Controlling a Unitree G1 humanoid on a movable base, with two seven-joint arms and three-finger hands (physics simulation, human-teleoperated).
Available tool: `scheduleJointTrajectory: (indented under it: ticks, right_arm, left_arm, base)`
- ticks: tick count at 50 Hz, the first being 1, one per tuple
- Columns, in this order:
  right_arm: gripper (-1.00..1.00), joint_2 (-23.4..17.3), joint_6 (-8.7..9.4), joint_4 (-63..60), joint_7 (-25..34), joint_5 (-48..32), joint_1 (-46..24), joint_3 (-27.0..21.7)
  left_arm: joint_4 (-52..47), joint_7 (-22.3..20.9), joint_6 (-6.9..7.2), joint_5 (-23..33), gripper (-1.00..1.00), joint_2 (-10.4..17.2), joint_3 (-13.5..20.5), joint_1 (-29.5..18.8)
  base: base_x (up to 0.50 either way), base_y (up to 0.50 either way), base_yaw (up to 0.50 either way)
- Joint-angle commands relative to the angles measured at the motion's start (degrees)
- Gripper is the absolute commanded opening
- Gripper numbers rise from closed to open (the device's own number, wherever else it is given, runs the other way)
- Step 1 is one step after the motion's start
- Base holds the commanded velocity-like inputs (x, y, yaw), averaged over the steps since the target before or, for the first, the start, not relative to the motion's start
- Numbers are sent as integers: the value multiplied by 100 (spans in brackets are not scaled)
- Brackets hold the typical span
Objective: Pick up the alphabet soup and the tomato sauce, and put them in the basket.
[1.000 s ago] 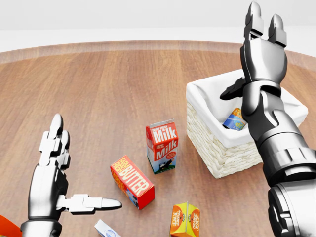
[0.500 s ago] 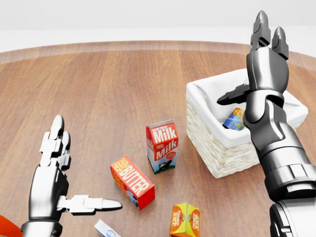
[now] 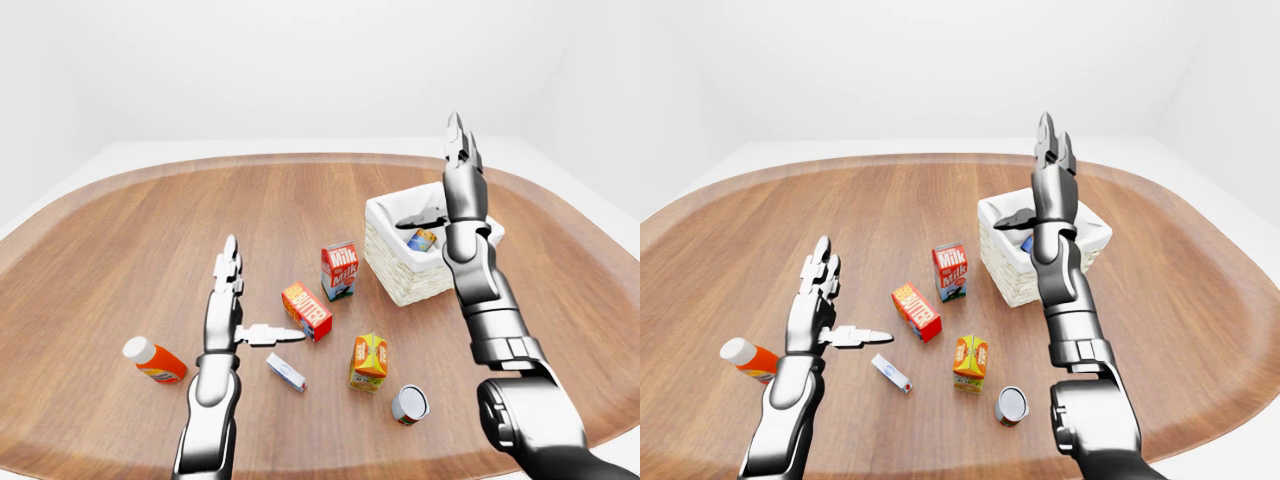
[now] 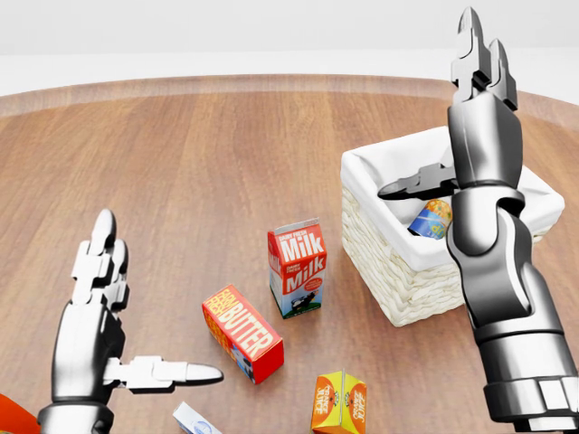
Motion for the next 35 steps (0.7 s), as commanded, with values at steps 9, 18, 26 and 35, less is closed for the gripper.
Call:
scheduleJointTrajectory:
  ticks: [9, 18, 26, 35]
  right_arm:
    - [100, 437, 434, -2719, 843, 203, 1352, -81]
    - [100, 544, 546, -3332, 1014, 294, 1728, -98]
    - [100, 696, 570, -3867, 1155, 366, 2146, -73]
    - [100, 806, 544, -4214, 1216, 393, 2487, -39]
  left_arm:
    - [-38, 16, 0, -9, 100, -2, 2, 10]
    - [-45, 2, 0, -5, 100, -1, -3, 25]
    - [-13, -4, 0, 4, 100, -1, -9, 35]
    - [-11, -12, 0, 7, 100, -2, -12, 34]
  base:
    - [0, 0, 0]
    - [0, 0, 0]
    - [0, 0, 0]
    - [0, 0, 0]
